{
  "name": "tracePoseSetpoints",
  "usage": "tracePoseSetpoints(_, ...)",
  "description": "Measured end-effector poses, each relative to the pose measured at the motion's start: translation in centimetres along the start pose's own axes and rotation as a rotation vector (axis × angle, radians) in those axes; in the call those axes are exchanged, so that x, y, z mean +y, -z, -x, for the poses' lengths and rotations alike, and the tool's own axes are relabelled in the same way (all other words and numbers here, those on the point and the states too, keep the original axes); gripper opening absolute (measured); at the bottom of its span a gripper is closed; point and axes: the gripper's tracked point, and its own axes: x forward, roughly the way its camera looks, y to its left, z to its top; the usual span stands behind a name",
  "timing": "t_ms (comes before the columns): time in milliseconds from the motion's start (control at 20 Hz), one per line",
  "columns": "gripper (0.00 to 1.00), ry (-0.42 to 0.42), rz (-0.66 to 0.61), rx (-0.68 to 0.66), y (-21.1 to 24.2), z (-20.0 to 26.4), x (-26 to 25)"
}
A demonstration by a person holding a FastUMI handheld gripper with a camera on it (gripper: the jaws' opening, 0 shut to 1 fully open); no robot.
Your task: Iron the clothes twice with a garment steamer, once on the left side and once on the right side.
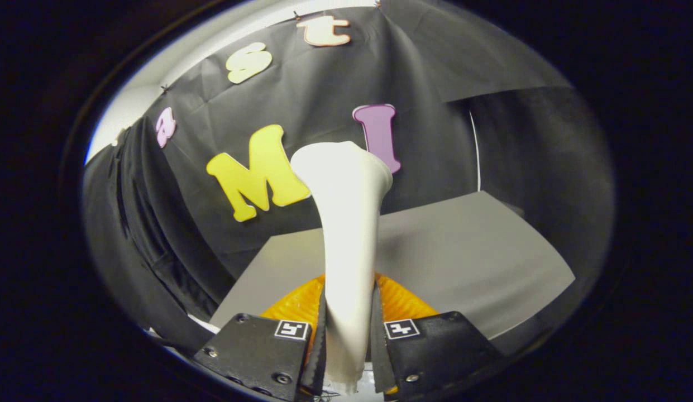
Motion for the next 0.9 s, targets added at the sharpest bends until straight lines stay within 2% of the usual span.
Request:
tracePoseSetpoints(600,0.36,-0.078,0.021,-0.257,-6.0,16.2,15.3)
tracePoseSetpoints(900,0.36,-0.144,0.048,-0.318,-7.0,19.8,23.9)
